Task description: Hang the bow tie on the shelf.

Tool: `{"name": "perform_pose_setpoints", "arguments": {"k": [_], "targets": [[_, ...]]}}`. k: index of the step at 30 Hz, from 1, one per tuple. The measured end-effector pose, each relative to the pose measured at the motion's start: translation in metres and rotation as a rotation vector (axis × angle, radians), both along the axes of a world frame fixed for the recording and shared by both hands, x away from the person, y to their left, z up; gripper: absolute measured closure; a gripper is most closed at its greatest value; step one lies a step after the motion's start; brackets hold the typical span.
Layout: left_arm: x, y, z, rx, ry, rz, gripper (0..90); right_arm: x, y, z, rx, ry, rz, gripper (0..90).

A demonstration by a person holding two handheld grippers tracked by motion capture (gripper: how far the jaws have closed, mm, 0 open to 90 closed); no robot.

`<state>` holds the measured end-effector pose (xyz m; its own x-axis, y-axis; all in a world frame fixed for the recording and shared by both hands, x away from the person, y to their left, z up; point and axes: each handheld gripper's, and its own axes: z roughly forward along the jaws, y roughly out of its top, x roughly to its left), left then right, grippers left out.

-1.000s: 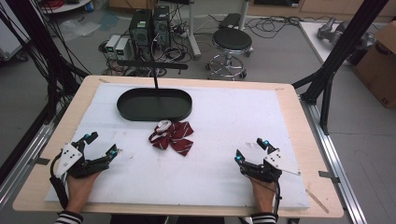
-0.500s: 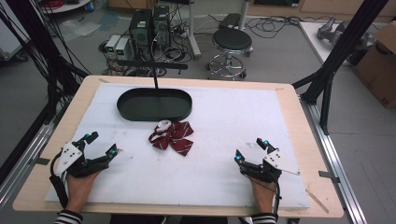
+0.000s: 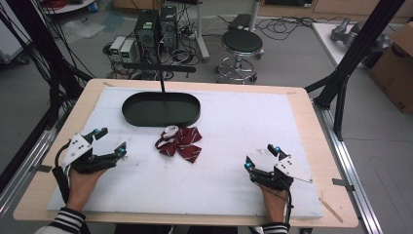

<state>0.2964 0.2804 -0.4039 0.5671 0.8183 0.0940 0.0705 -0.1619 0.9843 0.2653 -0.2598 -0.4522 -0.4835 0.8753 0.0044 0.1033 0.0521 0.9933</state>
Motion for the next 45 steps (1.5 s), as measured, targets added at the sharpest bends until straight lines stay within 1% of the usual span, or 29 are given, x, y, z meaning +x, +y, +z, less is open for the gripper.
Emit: {"name": "perform_pose_setpoints", "arguments": {"k": [1, 2, 4, 6, 8, 10, 12, 14, 15, 20, 24, 27, 28, 29, 30, 31, 32, 34, 35, 36, 37, 39, 40, 42, 43, 44, 45], "targets": [[0.004, -0.003, 0.004, 0.005, 0.009, -0.009, 18.1, 0.0, 0.0, 0.0, -0.004, 0.0, -0.004, 9.4], [0.008, -0.006, 0.007, 0.019, 0.016, -0.017, 18.1, 0.0, 0.0, 0.0, -0.004, 0.0, -0.004, 9.4], [0.016, -0.014, 0.014, 0.064, 0.036, -0.034, 19.2, 0.0, 0.0, 0.0, -0.007, 0.0, -0.001, 9.4], [0.023, -0.022, 0.02, 0.092, 0.066, -0.05, 19.3, 0.0, 0.0, 0.0, -0.007, -0.001, -0.004, 9.4], [0.031, -0.031, 0.026, 0.11, 0.084, -0.06, 19.3, 0.0, 0.0, 0.0, -0.002, 0.001, -0.003, 9.4], [0.039, -0.041, 0.032, 0.139, 0.106, -0.073, 19.6, 0.001, 0.0, 0.0, -0.002, 0.0, -0.003, 9.4], [0.047, -0.05, 0.035, 0.163, 0.125, -0.078, 20.1, 0.0, 0.0, 0.0, -0.003, 0.002, -0.003, 9.4], [0.055, -0.058, 0.038, 0.19, 0.154, -0.088, 20.1, 0.0, 0.0, 0.0, -0.002, 0.001, -0.004, 9.4], [0.058, -0.062, 0.039, 0.198, 0.165, -0.092, 20.0, 0.001, -0.001, 0.0, -0.003, -0.004, -0.005, 9.4], [0.072, -0.082, 0.042, 0.248, 0.232, -0.12, 21.4, 0.001, -0.001, 0.0, 0.005, 0.0, -0.007, 9.4], [0.081, -0.098, 0.041, 0.278, 0.275, -0.135, 21.9, 0.001, -0.001, 0.0, 0.001, -0.002, -0.012, 9.4], [0.087, -0.109, 0.035, 0.286, 0.304, -0.146, 22.7, 0.0, 0.0, 0.0, 0.0, -0.003, -0.015, 9.4], [0.089, -0.113, 0.033, 0.292, 0.319, -0.15, 23.0, 0.0, -0.001, 0.0, 0.0, -0.004, -0.016, 9.4], [0.091, -0.117, 0.03, 0.304, 0.332, -0.154, 25.4, 0.0, -0.001, 0.0, 0.005, 0.0, -0.017, 9.4], [0.092, -0.121, 0.027, 0.315, 0.347, -0.159, 25.4, 0.0, -0.001, 0.0, 0.005, 0.0, -0.017, 9.4], [0.096, -0.127, 0.023, 0.333, 0.376, -0.162, 25.9, 0.0, -0.001, 0.0, 0.006, -0.005, -0.018, 9.4], [0.096, -0.127, 0.023, 0.333, 0.376, -0.162, 26.1, 0.0, -0.001, 0.0, 0.007, -0.002, -0.017, 9.4], [0.101, -0.132, 0.02, 0.327, 0.41, -0.167, 26.2, 0.0, -0.001, 0.0, 0.008, 0.001, -0.019, 9.4], [0.106, -0.137, 0.017, 0.318, 0.447, -0.156, 26.9, 0.0, -0.001, 0.0, 0.006, 0.0, -0.019, 9.4], [0.106, -0.137, 0.017, 0.318, 0.447, -0.156, 28.3, 0.0, -0.001, 0.0, 0.008, 0.0, -0.021, 9.4], [0.108, -0.139, 0.016, 0.314, 0.469, -0.158, 28.3, 0.0, -0.001, 0.0, 0.008, 0.0, -0.021, 9.4], [0.11, -0.143, 0.014, 0.329, 0.499, -0.156, 30.3, 0.0, -0.001, 0.0, 0.008, -0.004, -0.024, 9.4], [0.111, -0.144, 0.014, 0.34, 0.516, -0.157, 33.3, 0.0, -0.001, 0.0, 0.012, -0.003, -0.023, 9.4], [0.113, -0.146, 0.012, 0.344, 0.543, -0.152, 34.7, 0.0, -0.002, 0.0, 0.014, -0.003, -0.024, 9.4], [0.114, -0.146, 0.01, 0.332, 0.571, -0.141, 36.1, 0.0, -0.002, 0.0, 0.016, -0.002, -0.025, 9.4], [0.114, -0.146, 0.01, 0.332, 0.571, -0.141, 37.5, 0.0, -0.002, 0.0, 0.016, -0.002, -0.025, 9.4], [0.115, -0.146, 0.009, 0.337, 0.583, -0.135, 37.5, 0.0, -0.002, 0.0, 0.015, -0.002, -0.025, 9.4]]}}
